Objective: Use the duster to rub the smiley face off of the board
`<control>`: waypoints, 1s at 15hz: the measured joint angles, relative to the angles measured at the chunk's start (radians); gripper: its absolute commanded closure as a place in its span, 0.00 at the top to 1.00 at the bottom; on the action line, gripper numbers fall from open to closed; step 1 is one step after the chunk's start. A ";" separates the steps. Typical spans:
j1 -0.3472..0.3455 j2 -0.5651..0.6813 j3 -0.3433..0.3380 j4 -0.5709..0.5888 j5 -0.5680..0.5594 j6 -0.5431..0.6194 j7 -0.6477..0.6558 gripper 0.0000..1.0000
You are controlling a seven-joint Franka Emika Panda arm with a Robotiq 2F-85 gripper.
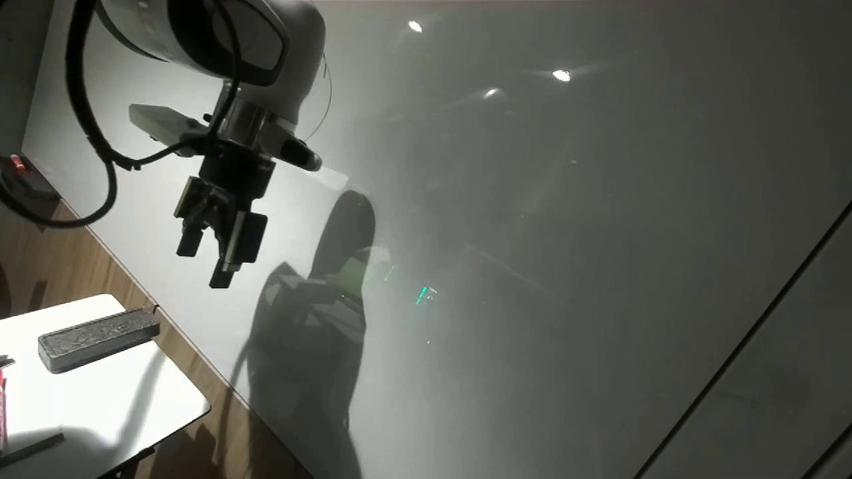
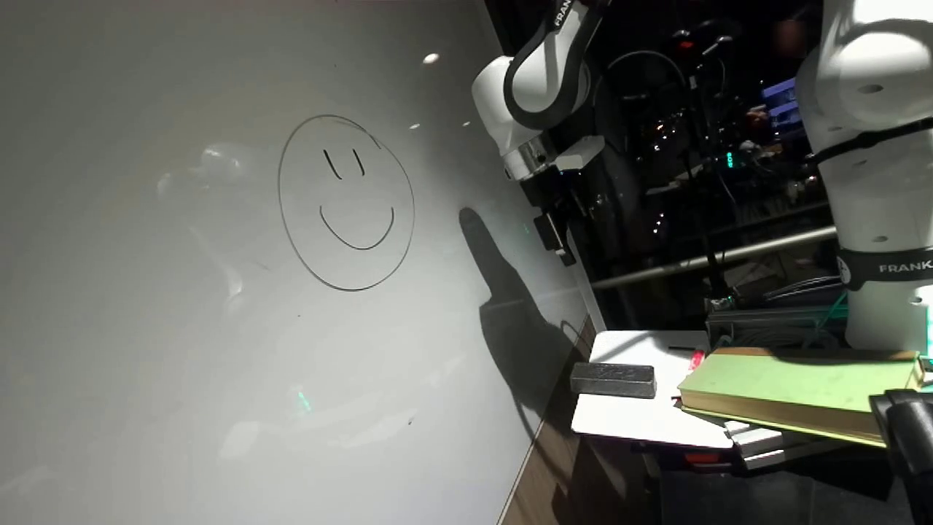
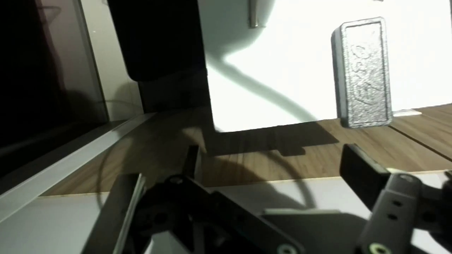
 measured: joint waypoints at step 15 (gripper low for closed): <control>0.115 0.103 0.298 -0.211 -0.057 0.471 0.324 1.00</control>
